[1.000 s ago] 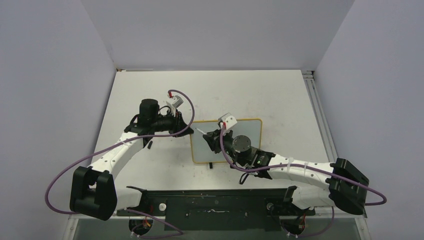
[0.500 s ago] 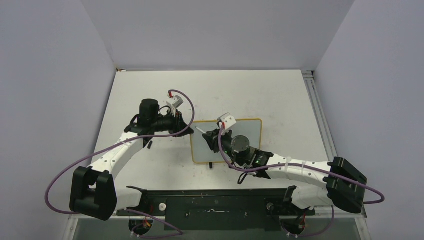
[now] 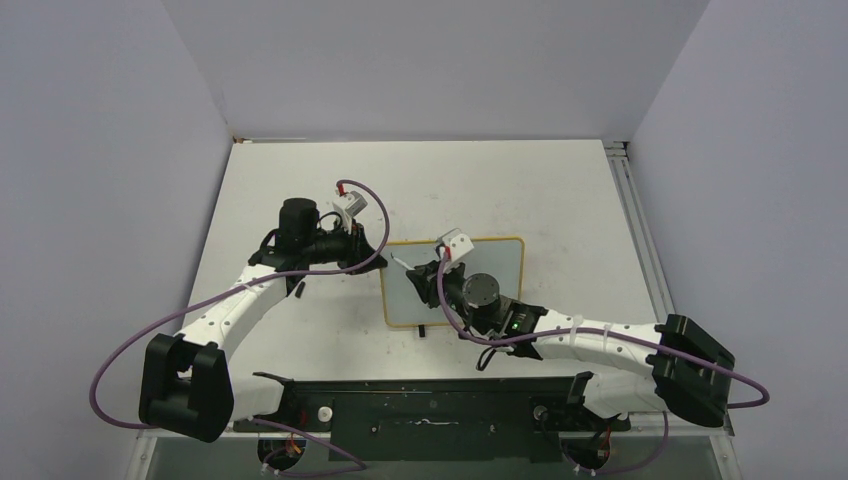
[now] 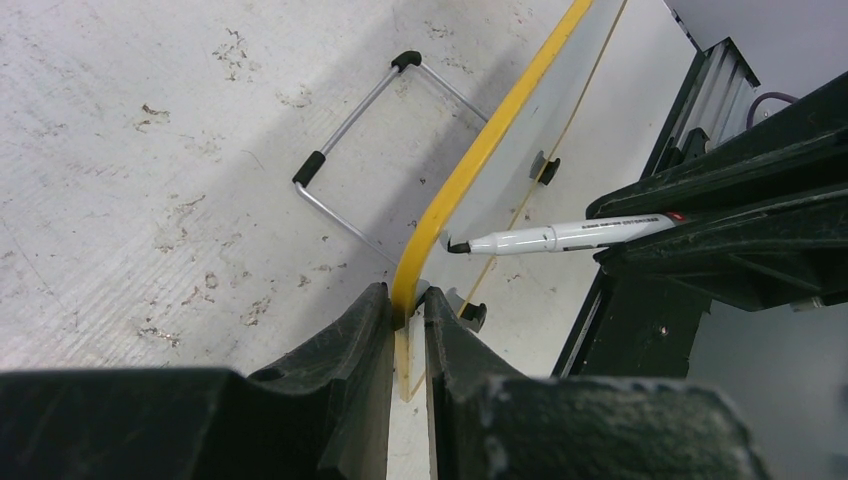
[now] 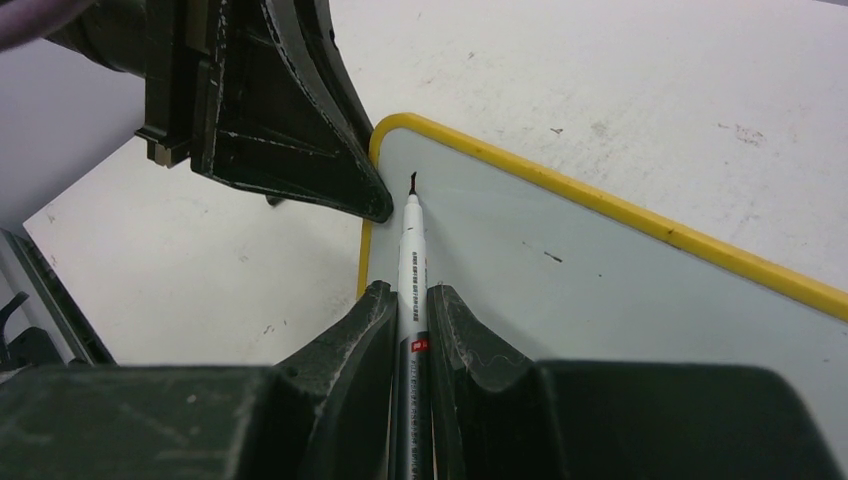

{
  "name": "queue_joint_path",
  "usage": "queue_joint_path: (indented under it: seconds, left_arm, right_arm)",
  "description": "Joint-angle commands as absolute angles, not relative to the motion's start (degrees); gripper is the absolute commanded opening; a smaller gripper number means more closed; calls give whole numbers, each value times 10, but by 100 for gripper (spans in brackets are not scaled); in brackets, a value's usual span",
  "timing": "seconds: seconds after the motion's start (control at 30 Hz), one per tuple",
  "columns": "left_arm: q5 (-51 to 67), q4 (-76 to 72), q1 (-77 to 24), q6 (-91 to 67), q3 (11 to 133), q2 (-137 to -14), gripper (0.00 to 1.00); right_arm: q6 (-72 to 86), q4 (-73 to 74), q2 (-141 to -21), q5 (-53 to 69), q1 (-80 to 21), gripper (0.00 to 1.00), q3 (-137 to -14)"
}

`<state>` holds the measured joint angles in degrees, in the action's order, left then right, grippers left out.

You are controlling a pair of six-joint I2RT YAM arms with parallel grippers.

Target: Write a sentence on the whiteboard

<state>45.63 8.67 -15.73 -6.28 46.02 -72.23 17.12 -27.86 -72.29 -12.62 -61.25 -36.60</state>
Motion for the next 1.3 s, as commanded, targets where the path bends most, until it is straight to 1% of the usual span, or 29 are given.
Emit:
queue_joint_path:
  seconds: [0.0,0.43,1.03,1.27]
  left_arm:
    - [453,99,-160,-53,467,-706,0]
    - [452,99,-161,-53,467,-705,0]
    - [447,102,-160,-50,468,-700,0]
    - [447,103,-160,-49,468,-698,0]
  right_arm:
    - [182,-289,-704,-141,-618,5,-345]
    - [194,-273,-704,-137,-633,5,-324]
    - [197,-244,-669,-203,-642,5,-313]
    - [183,-261,-651,-164,-647,5,-314]
